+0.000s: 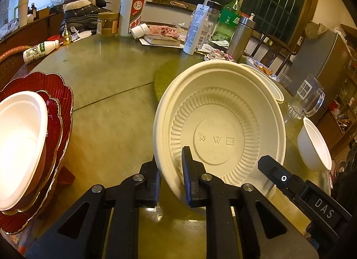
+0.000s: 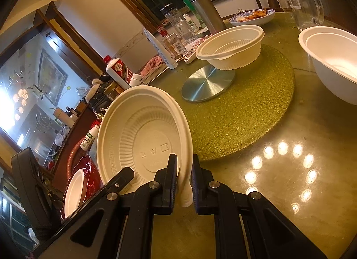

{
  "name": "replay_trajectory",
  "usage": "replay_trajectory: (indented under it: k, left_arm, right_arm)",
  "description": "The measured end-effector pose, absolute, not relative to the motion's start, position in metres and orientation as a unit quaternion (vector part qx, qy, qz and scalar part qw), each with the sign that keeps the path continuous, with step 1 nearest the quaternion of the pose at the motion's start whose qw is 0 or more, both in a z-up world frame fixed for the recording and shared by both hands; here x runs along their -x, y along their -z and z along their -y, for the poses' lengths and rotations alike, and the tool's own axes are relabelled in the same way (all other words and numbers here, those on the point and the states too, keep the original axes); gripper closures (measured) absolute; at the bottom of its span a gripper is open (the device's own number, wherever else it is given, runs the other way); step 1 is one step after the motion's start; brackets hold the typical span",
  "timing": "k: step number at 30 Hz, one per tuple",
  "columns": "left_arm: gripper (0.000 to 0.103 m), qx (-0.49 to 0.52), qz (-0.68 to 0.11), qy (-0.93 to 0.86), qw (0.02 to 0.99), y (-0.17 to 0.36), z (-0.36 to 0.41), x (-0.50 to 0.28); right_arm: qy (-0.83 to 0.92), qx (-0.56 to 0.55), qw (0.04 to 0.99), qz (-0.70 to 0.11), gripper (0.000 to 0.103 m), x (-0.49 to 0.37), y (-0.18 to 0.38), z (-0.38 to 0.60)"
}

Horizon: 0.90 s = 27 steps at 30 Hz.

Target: Organize plates and bowls

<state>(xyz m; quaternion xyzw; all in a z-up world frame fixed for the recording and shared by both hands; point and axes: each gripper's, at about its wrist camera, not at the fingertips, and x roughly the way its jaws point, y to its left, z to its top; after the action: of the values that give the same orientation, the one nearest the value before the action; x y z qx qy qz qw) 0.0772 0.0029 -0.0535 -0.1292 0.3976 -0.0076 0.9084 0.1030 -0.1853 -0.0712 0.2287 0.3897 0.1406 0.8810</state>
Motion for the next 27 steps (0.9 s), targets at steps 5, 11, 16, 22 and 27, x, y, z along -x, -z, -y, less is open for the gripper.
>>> replay_trajectory:
  k: [5,11,16,22,27]
  left_arm:
    - [0.088,0.129,-0.398,0.008,0.908,0.0539,-0.0024,-0.0772]
    - [0.088,0.125,-0.396,0.009,0.91,0.0531,-0.0012,-0.0761]
    - [0.088,0.127,-0.396,0.008,0.909,0.0538,-0.0008,-0.0762]
    - [0.088,0.127,-0.393,0.008,0.911,0.0523,0.0,-0.0748]
    - [0.088,0.126,-0.39,0.007,0.912,0.052,0.0,-0.0741]
  right_arm:
    - [-0.14,-0.228,0.881,-0.389,0.091,-0.1027,0.0708,0.1855]
    - [-0.138,-0.228,0.882,-0.389,0.091,-0.1037,0.0717,0.1851]
    - [-0.139,-0.228,0.882,-0.388,0.091,-0.1032,0.0714,0.1846]
    - [-0.138,-0.226,0.885,-0.384,0.091,-0.1018,0.0701,0.1845]
    - [-0.138,-0.224,0.886,-0.382,0.091,-0.0997,0.0699,0.1831]
